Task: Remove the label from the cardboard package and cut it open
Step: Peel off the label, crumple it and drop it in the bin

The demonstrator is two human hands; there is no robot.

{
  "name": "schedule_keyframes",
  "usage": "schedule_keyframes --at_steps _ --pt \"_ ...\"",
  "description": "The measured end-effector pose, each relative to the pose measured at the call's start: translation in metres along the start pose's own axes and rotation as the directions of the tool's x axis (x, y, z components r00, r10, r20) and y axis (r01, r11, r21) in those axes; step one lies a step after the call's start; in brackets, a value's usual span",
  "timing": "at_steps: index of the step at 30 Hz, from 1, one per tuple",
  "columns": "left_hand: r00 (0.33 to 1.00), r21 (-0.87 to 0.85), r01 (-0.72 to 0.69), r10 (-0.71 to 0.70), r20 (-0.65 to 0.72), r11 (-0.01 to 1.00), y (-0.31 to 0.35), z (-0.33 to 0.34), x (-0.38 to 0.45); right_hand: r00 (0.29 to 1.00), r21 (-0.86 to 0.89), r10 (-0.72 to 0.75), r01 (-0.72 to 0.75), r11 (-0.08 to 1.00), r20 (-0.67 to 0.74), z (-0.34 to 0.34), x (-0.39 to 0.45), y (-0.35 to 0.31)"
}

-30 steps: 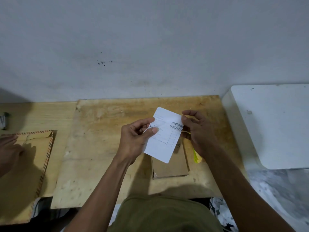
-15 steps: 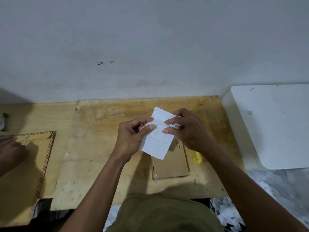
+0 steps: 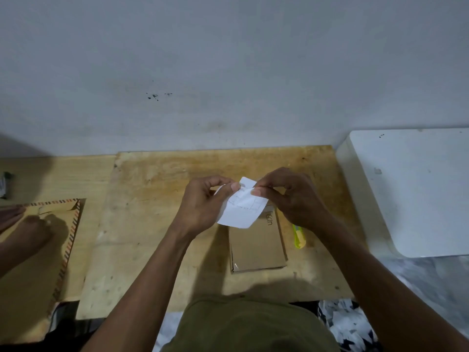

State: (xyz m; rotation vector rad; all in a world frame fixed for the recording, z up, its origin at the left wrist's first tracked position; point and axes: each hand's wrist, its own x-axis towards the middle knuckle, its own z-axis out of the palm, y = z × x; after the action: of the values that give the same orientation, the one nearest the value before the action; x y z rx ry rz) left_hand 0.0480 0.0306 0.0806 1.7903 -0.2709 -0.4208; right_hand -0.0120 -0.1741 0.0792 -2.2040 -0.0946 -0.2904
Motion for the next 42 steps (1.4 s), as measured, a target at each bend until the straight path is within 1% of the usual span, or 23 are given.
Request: schedule_keyframes --at_steps 2,4,6,9,12,15,17,19,20,22,23,25,28,31,32,33,34,35,36,37,38,40,42 --pt "0.997 -0.114 0.072 -0.071 0.018 0.991 0.007 0.004 -0.001 0.997 0.052 0.0 0.004 0.999 -0.072 -0.004 -0.001 -0.003" --pt "0.997 -0.151 0.082 -0.081 0.014 0.985 0.006 0.005 -0.001 0.994 0.083 -0.011 0.02 0.996 -0.111 -0.002 0.0 -0.005" --pt "0.999 -0.141 0.054 -0.054 0.002 0.989 0.007 0.005 0.001 0.989 0.073 -0.014 0.025 0.997 -0.147 0.001 0.0 -0.005" --pt "0.999 -0.078 -0.051 0.051 0.004 0.996 0.011 0.006 0.001 0.984 0.088 0.039 -0.024 0.996 -0.173 0.001 -0.002 -0.004" --pt "0.994 -0.031 -0.066 0.069 0.088 0.997 0.015 0.005 -0.001 0.993 0.025 0.027 -0.024 0.999 -0.116 -0.002 -0.001 -0.008" --pt "0.987 0.131 -0.12 0.104 0.12 0.984 0.016 0.004 0.001 1.0 -0.092 -0.029 0.029 0.995 0.0 -0.007 0.0 -0.011" --pt "0.975 0.317 -0.218 0.191 0.115 0.923 0.016 0.002 0.004 0.997 -0.157 -0.047 0.056 0.986 0.062 -0.012 0.002 -0.011" --pt "0.95 0.471 -0.311 0.263 0.167 0.825 0.017 0.0 0.006 0.997 -0.196 -0.05 0.062 0.979 0.066 -0.018 0.005 -0.012" --pt "0.943 0.512 -0.332 0.277 0.184 0.792 0.017 0.0 0.006 0.997 -0.205 -0.048 0.058 0.977 0.052 -0.02 0.006 -0.013" --pt "0.937 0.545 -0.349 0.299 0.182 0.763 0.019 0.0 0.005 0.999 -0.22 -0.029 0.038 0.975 0.046 -0.02 0.008 -0.016" --pt "0.936 0.536 -0.351 0.308 0.173 0.768 0.019 0.0 0.004 0.998 -0.223 -0.008 0.02 0.975 0.054 -0.019 0.008 -0.018" --pt "0.945 0.451 -0.324 0.301 0.125 0.831 0.019 0.0 0.003 0.998 -0.175 0.047 -0.041 0.984 0.031 -0.019 0.008 -0.02" --pt "0.966 0.264 -0.249 0.259 -0.003 0.932 0.021 0.003 0.0 0.988 -0.056 0.127 -0.132 0.99 -0.092 -0.016 0.004 -0.024" --pt "0.972 0.143 -0.219 0.229 -0.057 0.965 0.025 0.012 -0.003 0.967 0.071 0.189 -0.179 0.981 -0.174 -0.006 -0.003 -0.031" --pt "0.976 0.064 -0.183 0.189 -0.108 0.981 0.022 0.01 -0.003 0.943 0.163 0.246 -0.213 0.963 -0.222 -0.009 -0.006 -0.031" --pt "0.974 -0.036 -0.133 0.124 -0.188 0.99 0.017 0.004 -0.002 0.903 0.29 0.33 -0.249 0.924 -0.277 -0.019 -0.008 -0.029" --pt "0.954 -0.113 -0.087 0.05 -0.295 0.99 0.01 -0.008 -0.003 0.846 0.387 0.408 -0.268 0.882 -0.343 -0.033 -0.01 -0.025" --pt "0.919 -0.149 -0.051 -0.013 -0.395 0.987 0.003 -0.023 -0.003 0.789 0.435 0.462 -0.278 0.857 -0.405 -0.052 -0.012 -0.019" --pt "0.884 -0.131 -0.019 -0.045 -0.465 0.991 -0.002 -0.037 -0.004 0.75 0.417 0.483 -0.301 0.858 -0.451 -0.069 -0.013 -0.015" --pt "0.868 -0.088 0.015 -0.056 -0.494 0.996 -0.005 -0.046 -0.004 0.733 0.381 0.491 -0.333 0.863 -0.471 -0.081 -0.014 -0.012" --pt "0.872 -0.016 0.031 -0.035 -0.488 0.999 -0.006 -0.05 -0.003 0.741 0.333 0.485 -0.361 0.871 -0.464 -0.086 -0.012 -0.011" --pt "0.911 0.141 -0.013 0.07 -0.408 0.99 0.0 -0.039 0.0 0.797 0.262 0.471 -0.396 0.88 -0.377 -0.078 -0.007 -0.019" --pt "0.938 0.223 -0.059 0.13 -0.32 0.973 0.008 -0.018 0.001 0.849 0.26 0.46 -0.397 0.88 -0.26 -0.059 -0.002 -0.035"
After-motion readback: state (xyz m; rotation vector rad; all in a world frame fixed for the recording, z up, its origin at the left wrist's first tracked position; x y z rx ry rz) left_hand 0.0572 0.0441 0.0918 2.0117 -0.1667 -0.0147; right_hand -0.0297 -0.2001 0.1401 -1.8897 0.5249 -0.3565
